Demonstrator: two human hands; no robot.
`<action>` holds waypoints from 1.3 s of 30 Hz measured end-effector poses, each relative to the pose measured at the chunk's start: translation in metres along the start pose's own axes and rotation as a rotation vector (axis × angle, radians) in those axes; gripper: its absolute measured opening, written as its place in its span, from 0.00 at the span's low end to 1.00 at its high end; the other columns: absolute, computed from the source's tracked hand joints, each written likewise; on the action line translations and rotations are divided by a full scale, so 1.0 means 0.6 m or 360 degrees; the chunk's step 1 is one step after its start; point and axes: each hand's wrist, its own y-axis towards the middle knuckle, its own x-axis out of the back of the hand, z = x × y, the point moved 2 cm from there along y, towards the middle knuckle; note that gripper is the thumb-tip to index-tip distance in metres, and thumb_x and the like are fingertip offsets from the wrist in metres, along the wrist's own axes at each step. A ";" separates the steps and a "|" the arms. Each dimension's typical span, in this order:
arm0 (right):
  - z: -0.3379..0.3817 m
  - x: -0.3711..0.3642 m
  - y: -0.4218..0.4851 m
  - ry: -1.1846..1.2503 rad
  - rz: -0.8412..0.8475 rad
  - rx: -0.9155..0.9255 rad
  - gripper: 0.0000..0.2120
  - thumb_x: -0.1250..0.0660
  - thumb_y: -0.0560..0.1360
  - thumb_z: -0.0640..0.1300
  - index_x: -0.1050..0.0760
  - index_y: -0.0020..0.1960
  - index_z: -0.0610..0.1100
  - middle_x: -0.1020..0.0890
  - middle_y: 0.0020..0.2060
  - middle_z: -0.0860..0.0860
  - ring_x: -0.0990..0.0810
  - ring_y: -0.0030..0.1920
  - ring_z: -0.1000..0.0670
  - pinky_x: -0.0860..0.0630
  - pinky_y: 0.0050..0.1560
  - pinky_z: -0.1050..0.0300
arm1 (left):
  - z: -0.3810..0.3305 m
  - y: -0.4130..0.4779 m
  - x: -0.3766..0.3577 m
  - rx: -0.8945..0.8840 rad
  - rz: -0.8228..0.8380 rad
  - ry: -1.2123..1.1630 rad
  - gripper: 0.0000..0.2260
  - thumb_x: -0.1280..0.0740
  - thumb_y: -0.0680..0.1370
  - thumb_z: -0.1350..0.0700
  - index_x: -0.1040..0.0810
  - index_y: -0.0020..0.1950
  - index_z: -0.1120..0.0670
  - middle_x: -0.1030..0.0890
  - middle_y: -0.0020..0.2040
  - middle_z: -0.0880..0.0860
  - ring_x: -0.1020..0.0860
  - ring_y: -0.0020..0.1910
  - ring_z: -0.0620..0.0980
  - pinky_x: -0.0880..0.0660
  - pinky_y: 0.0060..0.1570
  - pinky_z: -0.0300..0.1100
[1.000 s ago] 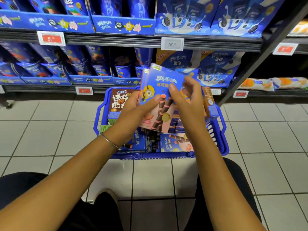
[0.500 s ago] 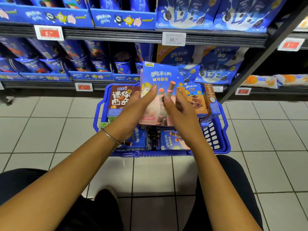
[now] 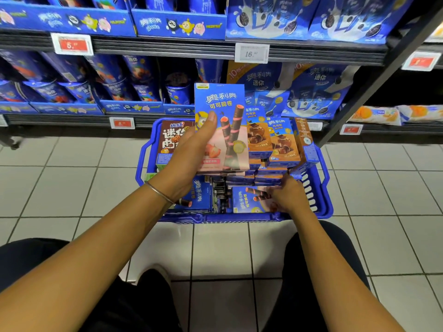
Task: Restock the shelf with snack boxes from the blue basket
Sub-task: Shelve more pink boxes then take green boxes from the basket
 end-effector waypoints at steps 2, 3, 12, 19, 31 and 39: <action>-0.002 -0.006 0.014 -0.0022 0.0042 -0.0150 0.23 0.27 0.75 0.45 0.31 0.66 0.45 0.23 0.53 0.44 0.20 0.54 0.40 0.25 0.51 0.52 | 0.002 0.000 0.000 0.0031 -0.0005 0.0034 0.38 0.34 0.72 0.31 0.21 0.67 0.63 0.17 0.53 0.64 0.18 0.51 0.62 0.21 0.62 0.62; -0.003 -0.012 0.018 -0.0058 0.0141 -0.0249 0.22 0.27 0.74 0.45 0.32 0.64 0.45 0.23 0.49 0.46 0.19 0.50 0.42 0.24 0.46 0.55 | 0.002 -0.001 -0.002 0.0029 -0.0006 0.0042 0.40 0.34 0.72 0.31 0.23 0.69 0.63 0.16 0.56 0.65 0.17 0.52 0.63 0.21 0.64 0.64; -0.016 -0.007 0.011 -0.0120 0.0063 -0.0158 0.26 0.22 0.70 0.50 0.29 0.63 0.45 0.18 0.51 0.46 0.20 0.49 0.42 0.27 0.47 0.54 | 0.000 0.001 0.001 0.0017 -0.0058 0.0058 0.26 0.35 0.80 0.34 0.18 0.61 0.56 0.15 0.55 0.64 0.16 0.56 0.65 0.22 0.65 0.65; 0.037 0.055 -0.024 0.0647 0.0279 0.0109 0.13 0.21 0.71 0.44 0.21 0.51 0.43 0.13 0.43 0.47 0.12 0.43 0.46 0.16 0.47 0.44 | -0.008 0.001 0.008 0.0013 -0.0060 -0.0046 0.33 0.33 0.78 0.34 0.21 0.70 0.60 0.18 0.65 0.65 0.20 0.65 0.69 0.24 0.68 0.66; 0.141 0.173 -0.079 0.1967 -0.0137 0.0150 0.09 0.30 0.75 0.41 0.23 0.54 0.40 0.14 0.42 0.46 0.14 0.42 0.47 0.18 0.39 0.51 | -0.030 0.018 0.036 -0.0033 -0.0244 -0.0018 0.25 0.39 0.82 0.32 0.14 0.43 0.49 0.14 0.37 0.51 0.14 0.44 0.59 0.18 0.55 0.58; 0.215 0.113 -0.120 0.2133 0.0215 0.0314 0.03 0.33 0.73 0.39 0.21 0.45 0.43 0.17 0.40 0.46 0.16 0.45 0.46 0.17 0.43 0.48 | -0.011 0.021 0.017 -0.0035 -0.0240 0.0149 0.31 0.48 0.81 0.27 0.14 0.45 0.46 0.17 0.35 0.46 0.15 0.38 0.50 0.18 0.45 0.46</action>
